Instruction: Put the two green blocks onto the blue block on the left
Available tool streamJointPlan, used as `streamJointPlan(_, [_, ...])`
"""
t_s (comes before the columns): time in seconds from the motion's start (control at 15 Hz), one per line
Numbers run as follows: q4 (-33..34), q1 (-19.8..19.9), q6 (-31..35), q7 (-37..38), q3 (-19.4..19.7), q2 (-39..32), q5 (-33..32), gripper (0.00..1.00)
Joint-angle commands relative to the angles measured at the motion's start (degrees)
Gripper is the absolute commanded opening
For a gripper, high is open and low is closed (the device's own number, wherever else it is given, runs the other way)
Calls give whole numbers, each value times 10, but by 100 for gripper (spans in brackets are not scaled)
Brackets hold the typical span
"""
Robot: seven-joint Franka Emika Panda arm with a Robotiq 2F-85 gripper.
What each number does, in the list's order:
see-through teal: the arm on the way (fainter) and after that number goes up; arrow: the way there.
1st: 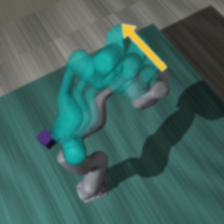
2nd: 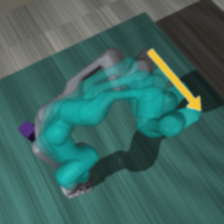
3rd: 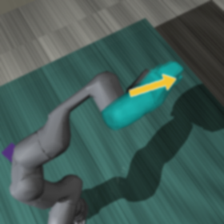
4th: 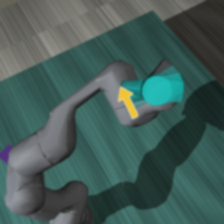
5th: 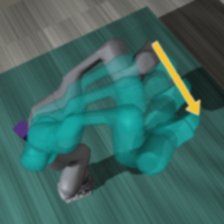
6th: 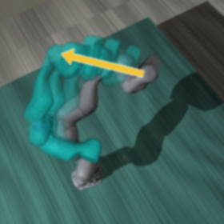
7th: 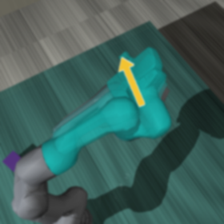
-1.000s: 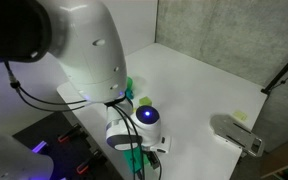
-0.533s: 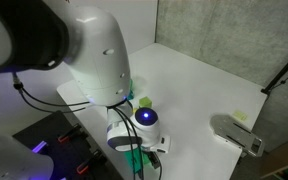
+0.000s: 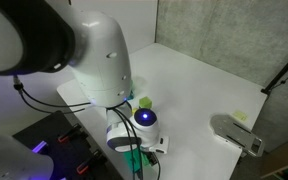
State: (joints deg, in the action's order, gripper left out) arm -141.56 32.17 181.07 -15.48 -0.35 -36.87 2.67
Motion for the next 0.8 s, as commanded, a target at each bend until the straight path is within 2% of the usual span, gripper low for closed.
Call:
streamJointPlan(0.0, [1,-3,-20,22,3,18,-17,33])
streamJointPlan(0.27, [-14,5,-61,17,-18,68,-13,30])
streamJointPlan(0.73, [-20,-36,-150,7,-40,191,23,30])
